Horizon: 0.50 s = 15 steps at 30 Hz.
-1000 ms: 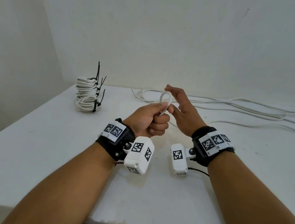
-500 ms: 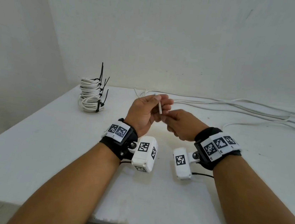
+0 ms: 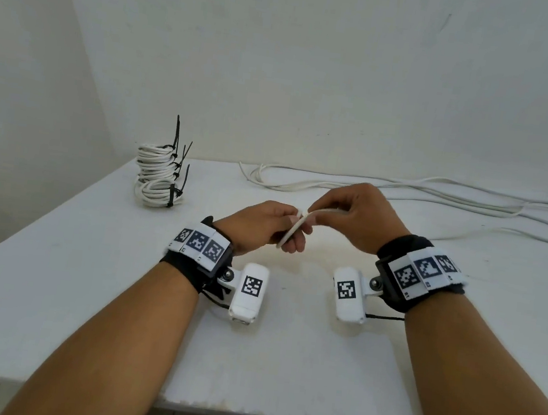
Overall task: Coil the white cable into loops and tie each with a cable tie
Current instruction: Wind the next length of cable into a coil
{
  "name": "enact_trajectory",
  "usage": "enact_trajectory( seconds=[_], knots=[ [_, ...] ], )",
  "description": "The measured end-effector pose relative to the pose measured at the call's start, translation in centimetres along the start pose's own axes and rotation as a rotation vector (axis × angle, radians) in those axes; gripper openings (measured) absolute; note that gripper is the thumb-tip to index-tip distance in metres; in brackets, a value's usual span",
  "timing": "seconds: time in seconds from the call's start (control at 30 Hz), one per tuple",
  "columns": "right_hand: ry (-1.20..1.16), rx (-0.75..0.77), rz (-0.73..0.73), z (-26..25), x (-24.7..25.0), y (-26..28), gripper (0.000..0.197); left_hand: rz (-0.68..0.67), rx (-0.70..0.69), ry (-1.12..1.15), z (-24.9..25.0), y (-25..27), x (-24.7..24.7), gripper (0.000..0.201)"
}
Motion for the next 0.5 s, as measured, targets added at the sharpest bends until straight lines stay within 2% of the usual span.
enact_trajectory(
  seconds=[0.13,0.3,0.4,0.5],
  knots=[
    [-0.168,0.024,0.158,0.3,1.0,-0.1,0.007,-0.022,-0.001,0.261,1.0,0.3,-0.6,0.034],
    [-0.238,0.093,0.238,0.5,1.4,-0.4,0.005,-0.057,-0.095,0.548,2.3,1.0,-1.1,0.032],
    [-0.225,0.065,0.191,0.6,1.0,-0.4,0.026,-0.065,-0.146,0.731,2.9,1.1,-1.1,0.034],
    [-0.025,-0.034,0.033,0.9,-0.7,-0.6,0.046,-0.019,-0.227,0.875,3.2,0.8,-0.6,0.029]
  ],
)
Point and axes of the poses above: each hand's wrist, its own y-axis away from the middle knuckle, its own x-axis out of the back of the hand, z = x × y, the point moved 5 cm from there along -y, towards the middle knuckle, and after that the axes turned 1 degree about x, right-handed, at the moved point
